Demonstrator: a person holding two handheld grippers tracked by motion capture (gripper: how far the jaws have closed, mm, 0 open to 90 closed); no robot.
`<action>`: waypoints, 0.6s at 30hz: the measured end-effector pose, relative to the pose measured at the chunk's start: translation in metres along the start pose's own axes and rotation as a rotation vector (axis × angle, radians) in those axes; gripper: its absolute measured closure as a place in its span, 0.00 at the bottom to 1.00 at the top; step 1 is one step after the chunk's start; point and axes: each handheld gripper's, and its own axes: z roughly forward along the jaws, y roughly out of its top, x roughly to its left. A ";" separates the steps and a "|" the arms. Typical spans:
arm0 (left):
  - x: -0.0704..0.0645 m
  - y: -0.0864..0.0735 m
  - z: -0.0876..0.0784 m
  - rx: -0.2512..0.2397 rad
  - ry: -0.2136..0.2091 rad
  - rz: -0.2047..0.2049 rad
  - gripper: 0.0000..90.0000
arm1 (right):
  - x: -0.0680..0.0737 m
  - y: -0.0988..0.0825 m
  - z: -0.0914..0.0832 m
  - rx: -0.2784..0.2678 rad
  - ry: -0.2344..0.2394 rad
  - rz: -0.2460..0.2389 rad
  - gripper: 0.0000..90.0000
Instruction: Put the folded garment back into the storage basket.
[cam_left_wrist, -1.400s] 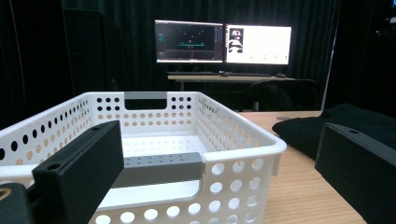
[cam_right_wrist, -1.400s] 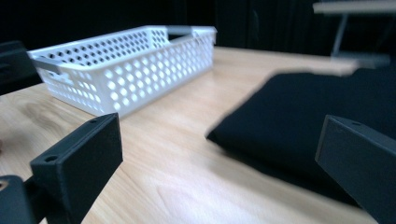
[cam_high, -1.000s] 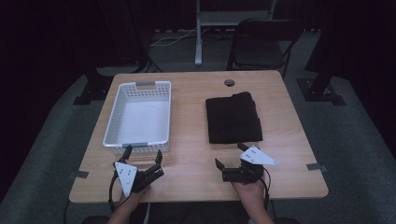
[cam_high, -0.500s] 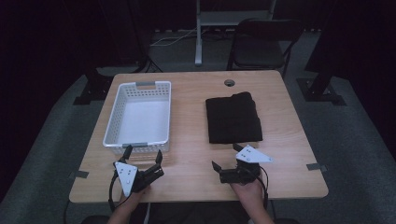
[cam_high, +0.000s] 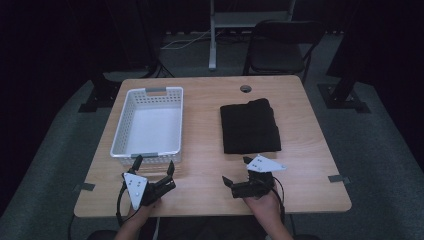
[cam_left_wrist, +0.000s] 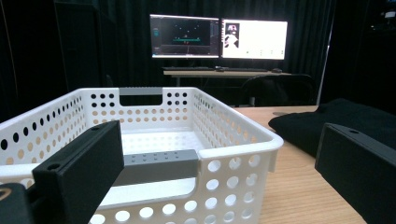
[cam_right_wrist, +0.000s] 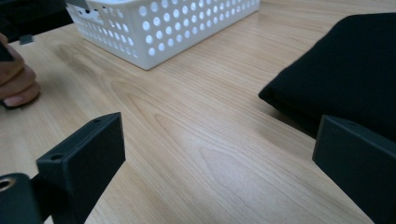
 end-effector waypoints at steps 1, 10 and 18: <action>0.000 0.000 0.000 0.003 -0.001 0.000 0.03 | 0.000 0.001 0.000 -0.001 0.003 -0.002 0.03; 0.001 0.000 0.000 0.003 -0.008 -0.010 0.03 | 0.001 0.017 -0.013 -0.042 -0.004 -0.012 0.03; 0.002 0.000 -0.001 -0.001 -0.010 -0.012 0.03 | 0.006 0.042 -0.029 -0.094 -0.044 -0.082 0.04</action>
